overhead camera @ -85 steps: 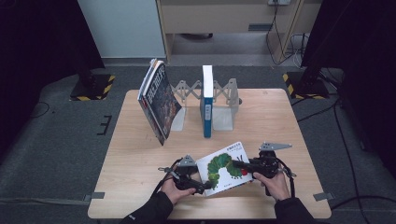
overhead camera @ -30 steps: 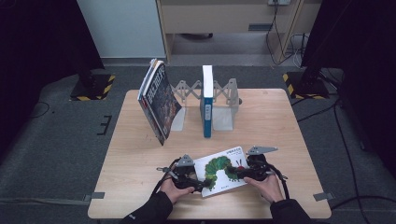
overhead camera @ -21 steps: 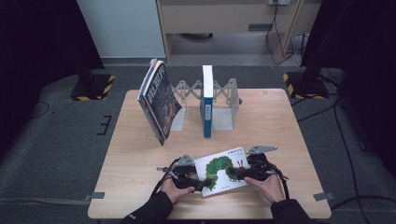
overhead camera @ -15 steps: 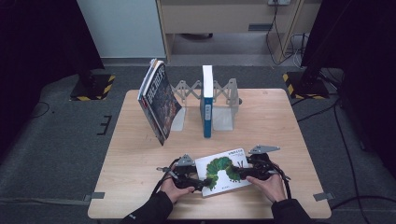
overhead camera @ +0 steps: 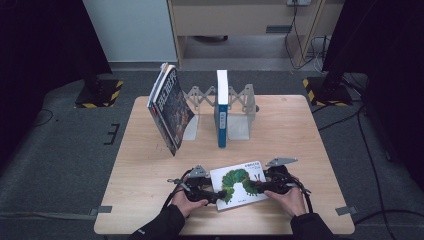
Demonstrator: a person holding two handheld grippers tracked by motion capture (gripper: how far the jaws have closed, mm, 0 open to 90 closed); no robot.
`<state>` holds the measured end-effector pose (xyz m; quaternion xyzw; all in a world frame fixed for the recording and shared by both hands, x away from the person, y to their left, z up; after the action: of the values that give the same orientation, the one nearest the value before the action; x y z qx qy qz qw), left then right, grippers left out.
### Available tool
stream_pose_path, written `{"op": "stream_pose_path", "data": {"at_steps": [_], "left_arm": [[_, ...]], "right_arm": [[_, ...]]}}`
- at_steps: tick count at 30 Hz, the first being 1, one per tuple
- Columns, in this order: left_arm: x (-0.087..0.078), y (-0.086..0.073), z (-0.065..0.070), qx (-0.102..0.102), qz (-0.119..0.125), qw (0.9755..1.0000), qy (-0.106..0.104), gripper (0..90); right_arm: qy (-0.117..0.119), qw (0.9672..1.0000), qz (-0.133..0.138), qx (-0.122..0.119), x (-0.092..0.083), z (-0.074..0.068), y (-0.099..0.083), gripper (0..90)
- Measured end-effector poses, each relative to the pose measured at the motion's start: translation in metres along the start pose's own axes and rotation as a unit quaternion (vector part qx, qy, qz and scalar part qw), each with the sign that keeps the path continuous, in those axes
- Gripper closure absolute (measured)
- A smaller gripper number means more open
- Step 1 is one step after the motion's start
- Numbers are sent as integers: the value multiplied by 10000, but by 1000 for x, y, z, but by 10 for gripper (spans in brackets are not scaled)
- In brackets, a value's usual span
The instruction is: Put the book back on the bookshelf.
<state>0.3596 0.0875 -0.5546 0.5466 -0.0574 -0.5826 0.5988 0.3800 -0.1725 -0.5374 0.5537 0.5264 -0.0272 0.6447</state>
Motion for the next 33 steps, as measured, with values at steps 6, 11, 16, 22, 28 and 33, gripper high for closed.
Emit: {"op": "stream_pose_path", "data": {"at_steps": [6, 11, 16, 22, 28, 33], "left_arm": [[-1, 0, -1, -20, 18, 10000, 19, 236], [-5, 3, -3, -181, 12, 9998, 51, 276], [-7, 3, -5, -301, 106, 9995, 34, 329], [-7, 3, -4, -286, 114, 9995, 59, 329], [-12, 7, -3, -318, 130, 9994, 46, 377], [-17, 14, -2, -342, 259, 9990, 99, 446]], "right_arm": [[-10, 10000, 76, 57, 1, 0, 0, 246], [11, 9998, 157, 95, 2, 0, 2, 251], [9, 9996, 278, 81, 1, 2, 3, 281], [110, 9994, 251, 228, 2, 4, 0, 281], [191, 9990, 265, 303, 1, 5, 1, 284], [207, 9984, 450, 282, -1, 5, 4, 285]]}}
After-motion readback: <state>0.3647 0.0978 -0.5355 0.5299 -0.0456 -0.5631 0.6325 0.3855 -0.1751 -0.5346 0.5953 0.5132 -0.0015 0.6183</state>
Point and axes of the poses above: each handheld gripper's, and its own axes: x roughly forward along the jaws, y roughly out of its top, z roughly to its right, the point moved 3 cm from there along x, roughly forward along the jaws, and after that the axes turned 4 degrees about -x, right-handed, at the moved point
